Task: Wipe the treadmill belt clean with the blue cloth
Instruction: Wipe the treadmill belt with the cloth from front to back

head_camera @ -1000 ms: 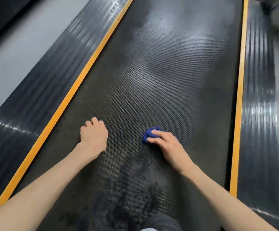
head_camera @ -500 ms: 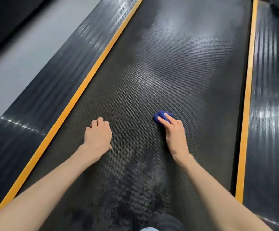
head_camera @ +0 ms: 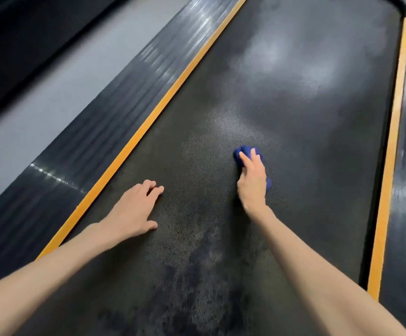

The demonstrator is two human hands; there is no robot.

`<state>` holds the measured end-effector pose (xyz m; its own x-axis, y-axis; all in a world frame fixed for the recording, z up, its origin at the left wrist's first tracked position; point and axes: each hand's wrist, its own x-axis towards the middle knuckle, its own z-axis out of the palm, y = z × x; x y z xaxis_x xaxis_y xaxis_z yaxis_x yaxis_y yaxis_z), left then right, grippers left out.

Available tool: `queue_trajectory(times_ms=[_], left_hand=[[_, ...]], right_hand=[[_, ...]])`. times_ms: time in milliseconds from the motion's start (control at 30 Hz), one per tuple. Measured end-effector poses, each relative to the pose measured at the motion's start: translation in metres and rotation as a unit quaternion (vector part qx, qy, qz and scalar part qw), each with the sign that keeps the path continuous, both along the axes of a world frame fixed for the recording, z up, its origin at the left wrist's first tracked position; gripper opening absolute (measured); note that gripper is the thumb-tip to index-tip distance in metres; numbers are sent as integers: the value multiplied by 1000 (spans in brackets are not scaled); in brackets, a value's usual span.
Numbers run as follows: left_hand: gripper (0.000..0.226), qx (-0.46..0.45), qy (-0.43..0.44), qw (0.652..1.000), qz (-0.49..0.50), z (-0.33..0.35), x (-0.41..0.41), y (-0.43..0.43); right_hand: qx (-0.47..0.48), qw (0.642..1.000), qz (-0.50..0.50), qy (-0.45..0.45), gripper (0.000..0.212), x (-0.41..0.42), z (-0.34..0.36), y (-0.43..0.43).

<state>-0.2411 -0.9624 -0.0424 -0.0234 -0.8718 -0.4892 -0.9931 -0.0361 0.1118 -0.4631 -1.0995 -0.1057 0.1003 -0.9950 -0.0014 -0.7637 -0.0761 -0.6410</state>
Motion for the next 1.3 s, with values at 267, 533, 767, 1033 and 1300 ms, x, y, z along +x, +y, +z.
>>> queue_trajectory(times_ms=[267,533,767,1033,1300], left_hand=[[95,49,-43,998,-10,0,18,5],[100,151,-44,985,-71,13,52,1],[99,93,-30,995,-25,3,44,16],[107,90,-31,995,24,-4,31,18],[108,90,-49,993,51,-3,24,15]], right_hand=[[-61,936,345,37,68,30,-5,-1],[-46,985,157,52,67,25,-12,-46],[-67,982,172,48,62,28,-15,-57],[-66,994,83,40,54,42,-12,-54],[-13,997,76,12,56,47,-3,-54]])
